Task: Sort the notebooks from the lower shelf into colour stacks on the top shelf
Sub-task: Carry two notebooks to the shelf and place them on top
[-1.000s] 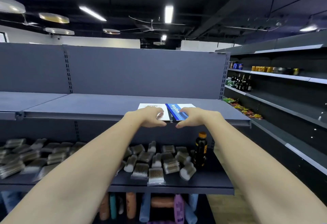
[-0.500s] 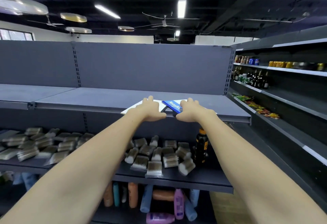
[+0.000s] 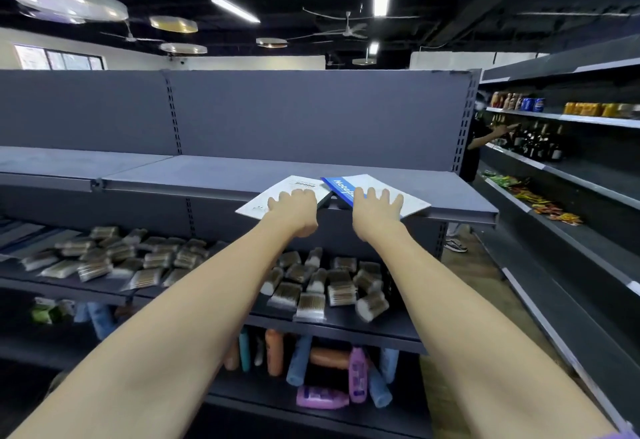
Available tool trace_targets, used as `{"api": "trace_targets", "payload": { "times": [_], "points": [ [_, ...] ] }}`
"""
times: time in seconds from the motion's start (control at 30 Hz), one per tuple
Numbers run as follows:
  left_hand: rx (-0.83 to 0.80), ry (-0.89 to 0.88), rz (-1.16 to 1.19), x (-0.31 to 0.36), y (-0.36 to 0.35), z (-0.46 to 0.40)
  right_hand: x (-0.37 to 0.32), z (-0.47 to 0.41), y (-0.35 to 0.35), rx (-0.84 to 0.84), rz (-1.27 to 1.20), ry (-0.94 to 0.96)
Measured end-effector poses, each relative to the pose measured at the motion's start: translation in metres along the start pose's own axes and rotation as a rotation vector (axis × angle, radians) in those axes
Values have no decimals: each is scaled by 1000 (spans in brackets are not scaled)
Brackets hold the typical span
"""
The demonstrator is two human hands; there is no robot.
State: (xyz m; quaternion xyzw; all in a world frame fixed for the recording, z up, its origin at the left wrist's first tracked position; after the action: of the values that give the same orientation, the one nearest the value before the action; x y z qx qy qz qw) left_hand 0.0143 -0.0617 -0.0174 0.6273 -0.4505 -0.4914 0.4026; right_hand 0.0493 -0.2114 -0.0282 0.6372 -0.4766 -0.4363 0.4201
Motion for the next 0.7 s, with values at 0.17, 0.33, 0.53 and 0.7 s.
{"api": "trace_targets", "payload": {
  "times": [0.17,0.33,0.53,0.7],
  "points": [
    [60,1,56,-7,-15,24,-6,28,-1,84,-44,61],
    [132,-3,339,-16,-28,68,-25,77,1,136,-267,74],
    [42,102,568,-35,-88,149,-47,163,-47,116,-648,-69],
    [-171,199,676,-48,-188,231,-61,247,-138,-106,-843,-214]
  ]
}}
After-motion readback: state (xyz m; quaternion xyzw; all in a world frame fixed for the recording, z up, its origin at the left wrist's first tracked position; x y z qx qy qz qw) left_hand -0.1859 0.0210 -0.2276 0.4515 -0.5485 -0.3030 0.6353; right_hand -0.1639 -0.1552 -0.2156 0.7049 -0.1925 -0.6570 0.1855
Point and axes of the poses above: each hand's wrist, its own z-axis away from the middle knuckle, its own y-axis out of the back of the hand, x = y × z, the point moved 7 cm from there along -z, towards the middle knuckle, and after that the axes turned 14 degrees about -z, right-handed, at the moved point
